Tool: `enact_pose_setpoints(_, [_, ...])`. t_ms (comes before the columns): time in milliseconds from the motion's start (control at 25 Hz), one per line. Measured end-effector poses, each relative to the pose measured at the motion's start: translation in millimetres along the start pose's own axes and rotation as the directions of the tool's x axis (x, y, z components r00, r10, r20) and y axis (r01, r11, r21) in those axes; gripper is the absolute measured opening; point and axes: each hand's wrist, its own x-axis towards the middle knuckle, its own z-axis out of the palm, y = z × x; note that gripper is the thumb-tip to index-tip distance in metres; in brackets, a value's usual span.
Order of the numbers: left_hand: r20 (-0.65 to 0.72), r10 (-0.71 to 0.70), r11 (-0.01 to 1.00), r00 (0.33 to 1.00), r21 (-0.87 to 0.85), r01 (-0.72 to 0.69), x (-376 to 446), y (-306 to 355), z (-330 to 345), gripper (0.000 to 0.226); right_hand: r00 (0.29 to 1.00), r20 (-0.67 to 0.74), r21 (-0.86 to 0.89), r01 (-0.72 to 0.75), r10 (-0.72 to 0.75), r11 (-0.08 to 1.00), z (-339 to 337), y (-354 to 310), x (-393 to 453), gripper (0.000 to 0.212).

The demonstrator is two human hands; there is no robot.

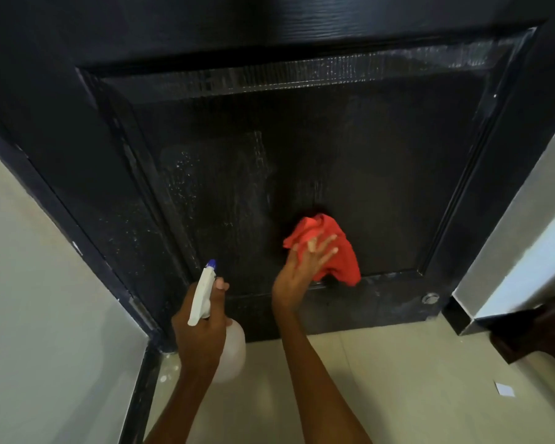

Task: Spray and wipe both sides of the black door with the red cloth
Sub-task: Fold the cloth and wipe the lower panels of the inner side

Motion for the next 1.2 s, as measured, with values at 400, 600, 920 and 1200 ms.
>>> enact_pose_setpoints(400, [-0.042,0.112,0.99,0.993,-0.085,-0.115,19.0,16.6,-13.3,0.021,0.964,0.049,-0.403,0.257,-0.26,0.878,6.2,81.0,16.8,0.07])
enact_pose_setpoints(600, [-0.009,0.135,0.985,0.991,-0.111,-0.135,6.7,-3.5,-7.9,0.039,0.933,-0.14,-0.021,-0.337,0.331,0.941,9.6,148.5,-31.8,0.06])
enact_pose_setpoints(920, [-0.038,0.129,0.991,0.991,-0.024,-0.13,2.0,-23.6,-21.5,0.044,0.779,0.452,-0.208,0.565,-0.434,0.798,64.6,123.7,-97.8,0.094])
enact_pose_setpoints(1200, [-0.008,-0.034,0.999,0.999,-0.026,0.034,2.5,-18.6,-29.3,0.031,0.774,0.379,-0.368,0.628,-0.506,0.685,19.6,136.2,-26.5,0.079])
